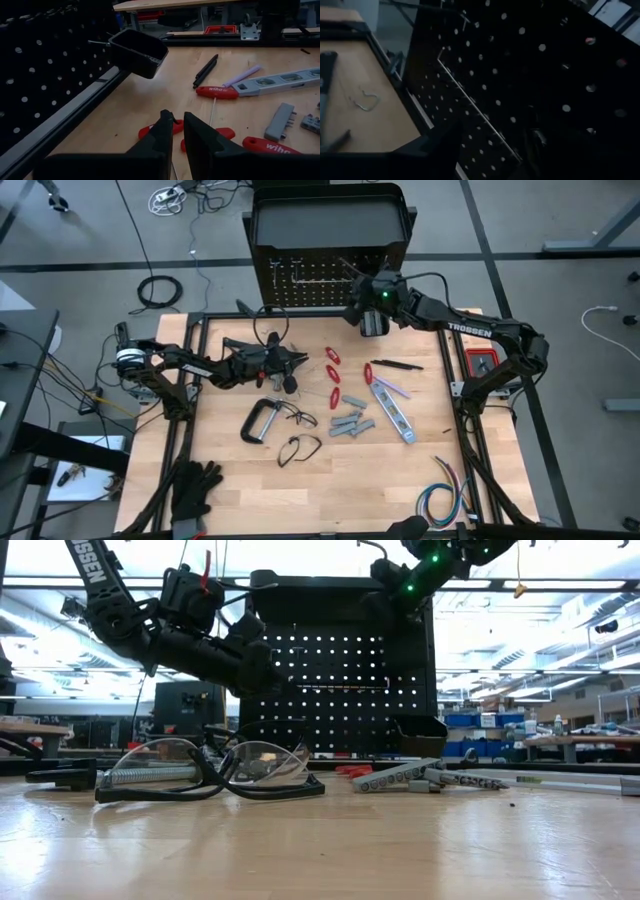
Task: Hang tools onto peg board
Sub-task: Put the black pen on the table
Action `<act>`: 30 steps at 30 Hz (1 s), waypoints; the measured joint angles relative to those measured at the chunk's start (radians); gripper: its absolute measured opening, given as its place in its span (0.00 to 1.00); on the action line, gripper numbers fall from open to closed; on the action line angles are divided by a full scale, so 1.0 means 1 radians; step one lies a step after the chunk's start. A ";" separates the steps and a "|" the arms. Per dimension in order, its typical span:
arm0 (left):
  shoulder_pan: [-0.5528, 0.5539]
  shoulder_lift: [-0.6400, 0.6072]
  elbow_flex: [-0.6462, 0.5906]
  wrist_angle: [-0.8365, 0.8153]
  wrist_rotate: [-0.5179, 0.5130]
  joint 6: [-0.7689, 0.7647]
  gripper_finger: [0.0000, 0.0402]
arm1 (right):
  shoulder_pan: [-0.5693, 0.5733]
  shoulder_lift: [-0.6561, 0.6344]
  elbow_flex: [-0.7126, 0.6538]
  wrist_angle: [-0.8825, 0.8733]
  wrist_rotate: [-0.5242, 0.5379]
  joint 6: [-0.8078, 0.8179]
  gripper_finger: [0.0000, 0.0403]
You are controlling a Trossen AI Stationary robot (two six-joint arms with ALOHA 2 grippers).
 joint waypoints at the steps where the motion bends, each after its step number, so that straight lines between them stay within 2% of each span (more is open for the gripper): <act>1: 0.000 0.000 0.000 -0.002 0.000 0.000 0.11 | 0.002 0.000 0.000 -0.003 0.007 -0.014 0.62; 4: 0.000 0.000 0.000 -0.001 0.000 0.000 0.11 | 0.010 -0.005 0.000 -0.021 0.045 -0.042 0.61; 11: 0.000 0.000 0.000 -0.002 -0.001 0.000 0.11 | 0.014 -0.070 -0.002 -0.046 0.052 -0.059 0.61; 17: 0.000 0.000 0.000 -0.001 -0.001 0.000 0.11 | 0.007 -0.079 -0.002 -0.058 0.046 -0.064 0.60; 23: 0.000 0.000 0.000 0.000 -0.001 0.000 0.11 | -0.013 -0.078 -0.002 -0.057 -0.003 -0.058 0.60; 30: 0.000 0.000 0.000 0.007 -0.001 0.000 0.11 | -0.036 -0.053 -0.002 -0.031 -0.010 -0.084 0.55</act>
